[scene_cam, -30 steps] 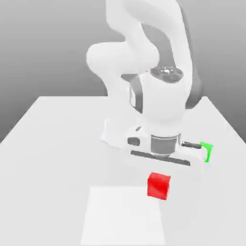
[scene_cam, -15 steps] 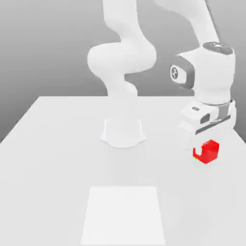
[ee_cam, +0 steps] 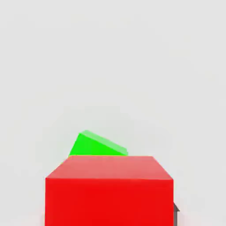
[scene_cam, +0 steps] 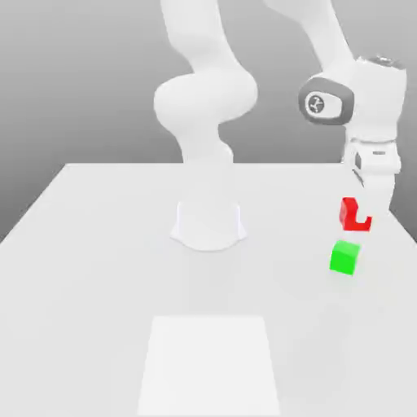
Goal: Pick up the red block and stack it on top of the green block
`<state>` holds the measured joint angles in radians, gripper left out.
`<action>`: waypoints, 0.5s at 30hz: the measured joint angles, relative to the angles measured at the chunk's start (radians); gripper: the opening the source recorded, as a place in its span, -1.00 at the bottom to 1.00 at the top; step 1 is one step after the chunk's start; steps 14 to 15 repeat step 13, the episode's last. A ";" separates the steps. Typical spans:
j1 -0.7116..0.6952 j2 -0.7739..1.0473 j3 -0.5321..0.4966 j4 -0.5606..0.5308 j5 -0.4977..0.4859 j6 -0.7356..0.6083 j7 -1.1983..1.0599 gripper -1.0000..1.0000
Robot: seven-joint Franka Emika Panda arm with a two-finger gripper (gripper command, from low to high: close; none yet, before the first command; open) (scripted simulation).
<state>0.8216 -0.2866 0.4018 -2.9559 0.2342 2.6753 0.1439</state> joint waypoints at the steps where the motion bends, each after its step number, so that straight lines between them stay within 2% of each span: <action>1: -0.011 0.017 0.010 0.000 -0.020 0.015 0.008 -1.00; 11: -0.119 0.254 0.058 0.004 -0.248 0.242 0.158 -1.00; 12: -0.120 0.278 0.054 0.003 -0.261 0.266 0.167 1.00; 15: -0.126 0.278 0.054 0.003 -0.261 0.266 0.167 1.00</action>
